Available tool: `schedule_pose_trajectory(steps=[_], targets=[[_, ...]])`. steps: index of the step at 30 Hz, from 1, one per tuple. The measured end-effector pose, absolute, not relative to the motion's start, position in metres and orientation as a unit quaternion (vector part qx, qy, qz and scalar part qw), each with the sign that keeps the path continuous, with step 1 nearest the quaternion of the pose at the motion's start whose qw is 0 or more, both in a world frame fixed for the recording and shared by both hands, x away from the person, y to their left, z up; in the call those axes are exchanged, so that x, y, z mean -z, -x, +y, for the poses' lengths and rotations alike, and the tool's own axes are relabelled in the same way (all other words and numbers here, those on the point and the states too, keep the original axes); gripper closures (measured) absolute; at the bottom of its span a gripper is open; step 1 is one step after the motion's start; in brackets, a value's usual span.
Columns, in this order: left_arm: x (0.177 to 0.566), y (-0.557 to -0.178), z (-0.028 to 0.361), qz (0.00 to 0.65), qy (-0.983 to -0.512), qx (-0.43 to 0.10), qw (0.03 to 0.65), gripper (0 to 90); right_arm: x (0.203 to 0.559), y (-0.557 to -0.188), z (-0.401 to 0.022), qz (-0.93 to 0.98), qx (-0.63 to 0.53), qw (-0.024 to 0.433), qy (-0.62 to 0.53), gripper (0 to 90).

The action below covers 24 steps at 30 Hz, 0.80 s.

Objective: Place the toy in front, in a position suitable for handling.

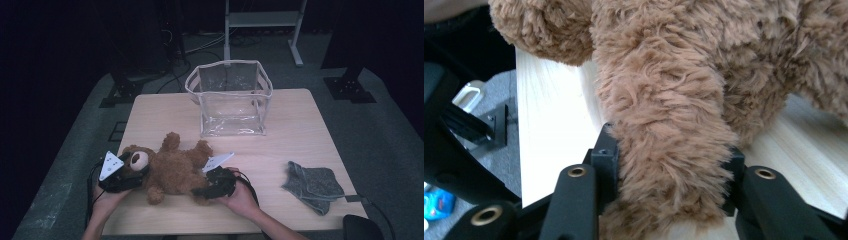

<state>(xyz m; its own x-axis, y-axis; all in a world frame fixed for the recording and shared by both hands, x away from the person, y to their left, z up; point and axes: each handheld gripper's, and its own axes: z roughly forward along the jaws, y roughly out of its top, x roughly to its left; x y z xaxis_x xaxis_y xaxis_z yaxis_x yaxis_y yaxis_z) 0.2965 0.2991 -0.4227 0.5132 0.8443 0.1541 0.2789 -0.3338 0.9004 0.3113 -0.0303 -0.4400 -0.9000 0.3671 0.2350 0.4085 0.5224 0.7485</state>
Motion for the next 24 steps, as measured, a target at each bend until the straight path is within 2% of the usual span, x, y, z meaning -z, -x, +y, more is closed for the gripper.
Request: schedule_pose_trajectory(steps=[4,8,9,11,12,15,16,19,24], targets=[[0.421,-0.306,0.294,0.378,-0.767,-0.315,0.411,7.4,0.438,-0.311,-0.033,-0.877,0.431,0.016,0.213,60.4],[0.420,-0.312,0.295,0.389,-0.766,-0.292,0.420,6.2,0.439,-0.310,-0.034,-0.882,0.425,0.012,0.204,61.6],[0.421,-0.312,0.295,0.387,-0.769,-0.286,0.422,14.7,0.438,-0.310,-0.035,-0.881,0.425,0.012,0.207,61.9],[0.424,-0.312,0.295,0.384,-0.774,-0.279,0.420,16.8,0.438,-0.311,-0.036,-0.880,0.427,0.013,0.208,61.9],[0.426,-0.312,0.297,0.384,-0.773,-0.275,0.424,23.1,0.438,-0.313,-0.038,-0.878,0.430,0.016,0.210,61.9],[0.428,-0.310,0.297,0.380,-0.778,-0.275,0.419,31.3,0.438,-0.314,-0.037,-0.877,0.432,0.017,0.211,61.9],[0.428,-0.309,0.296,0.377,-0.780,-0.279,0.414,31.3,0.438,-0.315,-0.037,-0.877,0.433,0.017,0.210,61.9],[0.428,-0.307,0.290,0.364,-0.787,-0.297,0.399,39.2,0.440,-0.316,-0.037,-0.873,0.436,0.022,0.215,62.0],[0.418,-0.308,0.284,0.367,-0.790,-0.308,0.383,40.1,0.441,-0.320,-0.040,-0.868,0.444,0.029,0.221,64.0]])
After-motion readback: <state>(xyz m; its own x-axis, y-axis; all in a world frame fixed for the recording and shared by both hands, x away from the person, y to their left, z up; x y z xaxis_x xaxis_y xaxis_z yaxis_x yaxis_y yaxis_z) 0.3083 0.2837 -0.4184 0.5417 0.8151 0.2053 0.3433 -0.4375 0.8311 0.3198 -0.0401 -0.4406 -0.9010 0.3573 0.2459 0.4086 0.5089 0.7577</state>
